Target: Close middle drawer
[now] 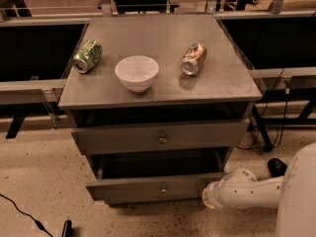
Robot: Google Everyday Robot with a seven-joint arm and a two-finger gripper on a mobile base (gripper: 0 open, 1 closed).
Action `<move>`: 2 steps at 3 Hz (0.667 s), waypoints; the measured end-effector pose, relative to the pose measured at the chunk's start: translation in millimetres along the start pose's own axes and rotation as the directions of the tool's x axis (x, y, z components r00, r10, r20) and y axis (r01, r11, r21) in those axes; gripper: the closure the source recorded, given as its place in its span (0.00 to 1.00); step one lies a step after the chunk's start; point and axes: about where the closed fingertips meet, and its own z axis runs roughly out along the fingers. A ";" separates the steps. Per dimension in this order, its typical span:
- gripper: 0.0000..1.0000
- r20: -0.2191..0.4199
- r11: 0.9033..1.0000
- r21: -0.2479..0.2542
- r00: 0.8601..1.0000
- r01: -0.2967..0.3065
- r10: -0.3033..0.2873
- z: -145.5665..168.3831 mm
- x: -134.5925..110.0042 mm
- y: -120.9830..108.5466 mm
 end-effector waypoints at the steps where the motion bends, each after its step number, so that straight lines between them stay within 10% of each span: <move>1: 1.00 -0.041 0.999 -0.011 0.998 -0.053 0.053 -3.9 13.7 -9.6; 2: 1.00 -0.070 0.993 -0.068 0.993 -0.099 0.094 2.1 21.3 -10.8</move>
Offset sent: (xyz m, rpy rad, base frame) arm 0.0316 -0.0333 0.0025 -0.0790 0.1750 -0.1917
